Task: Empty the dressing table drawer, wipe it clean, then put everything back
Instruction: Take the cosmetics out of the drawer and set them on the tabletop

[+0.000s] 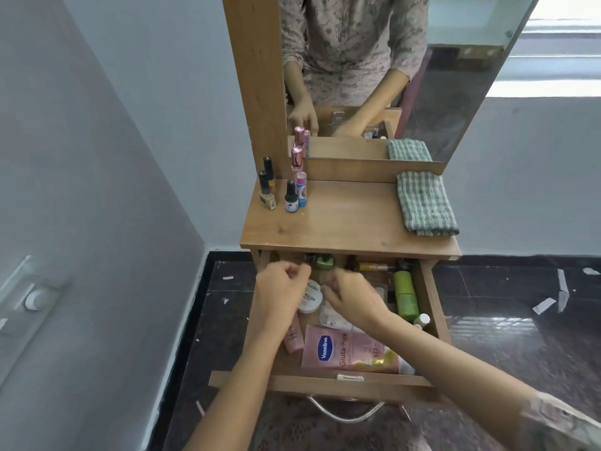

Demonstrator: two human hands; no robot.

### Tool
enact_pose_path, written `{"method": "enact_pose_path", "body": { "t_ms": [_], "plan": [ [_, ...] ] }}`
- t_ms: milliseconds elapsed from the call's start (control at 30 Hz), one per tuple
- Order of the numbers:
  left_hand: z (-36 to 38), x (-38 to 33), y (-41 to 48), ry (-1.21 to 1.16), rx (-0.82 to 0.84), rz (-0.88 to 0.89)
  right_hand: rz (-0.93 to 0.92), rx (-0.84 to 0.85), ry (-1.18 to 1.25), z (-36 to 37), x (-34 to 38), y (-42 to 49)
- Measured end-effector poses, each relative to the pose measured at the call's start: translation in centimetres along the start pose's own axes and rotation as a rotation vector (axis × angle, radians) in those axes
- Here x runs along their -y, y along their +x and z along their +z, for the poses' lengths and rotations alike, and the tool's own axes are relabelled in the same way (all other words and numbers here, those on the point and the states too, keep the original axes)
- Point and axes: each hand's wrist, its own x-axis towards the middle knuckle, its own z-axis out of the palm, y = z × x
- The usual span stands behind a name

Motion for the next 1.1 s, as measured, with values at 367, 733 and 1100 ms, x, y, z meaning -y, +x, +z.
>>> {"method": "enact_pose_path", "body": {
  "t_ms": [367, 733, 1100],
  "plan": [
    [3.8, -0.6, 3.3, 0.045, 0.093, -0.103, 0.426, -0.264, 0.442, 1.9, 0.7, 2.7],
    [4.5, -0.2, 3.3, 0.154, -0.004, -0.064, 0.455, -0.344, 0.341, 2.3, 2.1, 3.0],
    [2.1, 0.1, 0.8, 0.288, 0.006, 0.263, 0.177, -0.375, 0.135, 1.4, 1.4, 0.0]
  ]
}}
